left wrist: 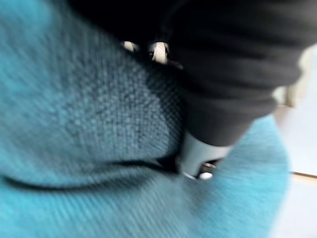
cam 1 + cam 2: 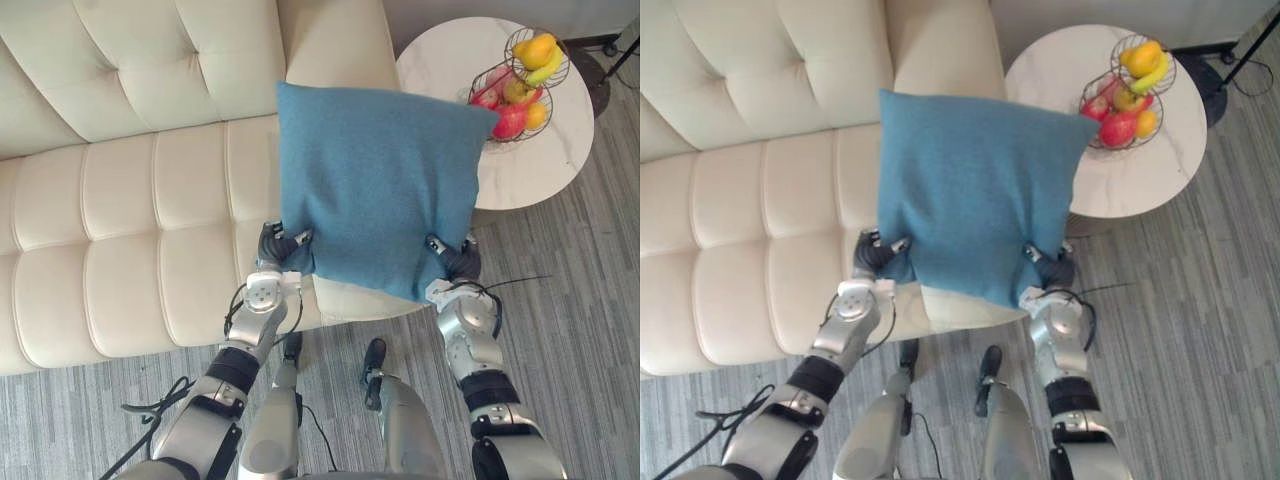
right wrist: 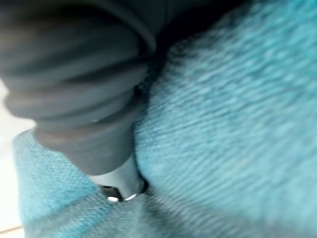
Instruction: Pick up cushions and gather them together orderly.
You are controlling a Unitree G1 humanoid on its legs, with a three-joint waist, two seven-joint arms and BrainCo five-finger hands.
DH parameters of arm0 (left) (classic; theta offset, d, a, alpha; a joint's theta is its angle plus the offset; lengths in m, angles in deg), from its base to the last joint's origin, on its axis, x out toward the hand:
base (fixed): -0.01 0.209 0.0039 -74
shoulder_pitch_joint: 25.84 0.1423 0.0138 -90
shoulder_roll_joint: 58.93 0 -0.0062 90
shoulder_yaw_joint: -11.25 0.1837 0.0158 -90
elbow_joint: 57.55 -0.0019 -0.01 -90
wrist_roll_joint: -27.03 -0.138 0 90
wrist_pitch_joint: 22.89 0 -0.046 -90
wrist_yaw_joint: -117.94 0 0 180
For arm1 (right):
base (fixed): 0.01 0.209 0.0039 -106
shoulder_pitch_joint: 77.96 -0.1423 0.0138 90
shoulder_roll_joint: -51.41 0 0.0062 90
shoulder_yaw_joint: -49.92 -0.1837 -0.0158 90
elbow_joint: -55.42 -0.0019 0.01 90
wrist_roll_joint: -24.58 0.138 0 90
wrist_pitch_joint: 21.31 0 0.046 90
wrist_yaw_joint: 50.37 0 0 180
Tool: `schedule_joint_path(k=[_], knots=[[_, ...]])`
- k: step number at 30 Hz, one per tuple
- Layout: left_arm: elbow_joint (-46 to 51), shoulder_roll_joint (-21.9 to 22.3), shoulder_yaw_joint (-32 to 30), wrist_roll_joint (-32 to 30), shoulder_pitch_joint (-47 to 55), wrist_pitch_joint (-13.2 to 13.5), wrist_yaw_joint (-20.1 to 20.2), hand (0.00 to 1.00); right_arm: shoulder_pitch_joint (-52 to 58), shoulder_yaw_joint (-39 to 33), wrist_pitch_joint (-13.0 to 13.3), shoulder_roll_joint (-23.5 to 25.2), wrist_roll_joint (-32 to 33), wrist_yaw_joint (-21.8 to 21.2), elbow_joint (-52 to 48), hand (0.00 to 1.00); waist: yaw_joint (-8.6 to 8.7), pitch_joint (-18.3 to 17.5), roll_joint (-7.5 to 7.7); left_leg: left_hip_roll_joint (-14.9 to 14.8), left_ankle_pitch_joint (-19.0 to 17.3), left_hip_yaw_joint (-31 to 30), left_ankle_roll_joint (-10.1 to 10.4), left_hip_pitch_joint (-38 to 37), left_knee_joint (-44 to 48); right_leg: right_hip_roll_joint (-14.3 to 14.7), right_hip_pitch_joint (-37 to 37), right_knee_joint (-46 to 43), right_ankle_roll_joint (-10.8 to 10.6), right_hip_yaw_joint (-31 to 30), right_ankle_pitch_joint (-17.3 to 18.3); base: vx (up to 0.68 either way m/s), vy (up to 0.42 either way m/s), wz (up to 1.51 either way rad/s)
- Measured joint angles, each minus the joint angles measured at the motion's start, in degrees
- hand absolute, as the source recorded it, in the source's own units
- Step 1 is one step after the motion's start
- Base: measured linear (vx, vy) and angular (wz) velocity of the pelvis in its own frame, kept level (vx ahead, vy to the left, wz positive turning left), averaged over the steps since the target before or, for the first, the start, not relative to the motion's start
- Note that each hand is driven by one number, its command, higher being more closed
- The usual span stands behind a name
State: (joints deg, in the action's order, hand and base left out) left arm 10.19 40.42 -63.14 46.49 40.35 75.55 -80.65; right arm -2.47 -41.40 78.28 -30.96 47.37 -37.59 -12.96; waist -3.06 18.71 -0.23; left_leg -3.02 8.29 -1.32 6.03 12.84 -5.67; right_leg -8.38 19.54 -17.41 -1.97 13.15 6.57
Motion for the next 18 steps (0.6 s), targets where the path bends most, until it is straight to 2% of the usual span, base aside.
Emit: schedule_joint_path(k=[2, 7, 12, 14, 16, 18], knots=[[5.95, -0.01, 0.96, 0.39, 5.04, 0.13, 0.12, 1.00, 4.85, 0.57, -0.12, 0.38, -0.01, -1.10, -3.32, 1.00, 0.27, -0.71, -0.31, 0.08, -0.13, -0.04, 0.12, -1.89, -0.12, 0.20, -3.08, 2.09, -0.05, 0.38, 0.16, 0.08, 0.005, 0.11], [12.93, -0.85, 2.28, 0.58, 14.78, 0.08, 0.68, 1.00, 13.88, 2.21, -0.84, 1.66, -0.16, -2.73, -12.22, 1.00, 1.27, -2.87, -0.62, 0.01, -0.21, -0.81, 0.17, -5.04, -0.14, 0.86, -8.71, 6.03, -0.33, 1.52, -0.39, 0.06, 0.001, 0.11], [21.44, -1.34, 2.34, 0.98, 25.60, 0.09, 2.47, 1.00, 22.32, 4.34, -0.78, 2.25, -0.18, -5.92, -20.61, 1.00, 1.28, -7.73, -0.76, -0.06, -0.87, -1.02, 0.28, -7.56, -0.14, 1.67, -13.48, 10.45, -0.43, 2.09, -1.64, 0.03, 0.001, 0.03], [25.50, -1.31, 2.34, 1.10, 29.45, 0.24, 3.11, 1.00, 24.82, 4.62, -0.54, 2.24, -0.21, -6.93, -22.93, 1.00, 1.23, -9.51, -1.59, -0.34, -2.30, -0.98, -0.57, -8.85, -0.14, 2.42, -15.25, 11.76, -0.60, 2.11, -2.07, 0.00, 0.000, 0.00], [28.89, -1.29, 2.34, 1.75, 32.52, 0.81, 3.93, 1.00, 26.97, 5.39, -0.37, 2.24, -0.28, -7.56, -24.95, 1.00, 1.19, -11.42, -1.69, -0.30, -2.69, -1.00, -0.82, -9.32, -0.14, 2.49, -15.93, 12.21, -0.71, 2.11, -2.22, 0.00, 0.015, 0.00], [30.76, -1.29, 2.34, 2.82, 34.25, 1.25, 4.19, 1.00, 28.15, 6.09, 0.26, 2.25, -0.33, -7.82, -26.07, 1.00, 1.11, -11.77, -1.74, -0.22, -2.90, -1.25, -0.73, -10.30, -0.13, 2.50, -17.40, 12.90, -0.83, 2.38, -2.42, -0.02, 0.023, 0.09]])
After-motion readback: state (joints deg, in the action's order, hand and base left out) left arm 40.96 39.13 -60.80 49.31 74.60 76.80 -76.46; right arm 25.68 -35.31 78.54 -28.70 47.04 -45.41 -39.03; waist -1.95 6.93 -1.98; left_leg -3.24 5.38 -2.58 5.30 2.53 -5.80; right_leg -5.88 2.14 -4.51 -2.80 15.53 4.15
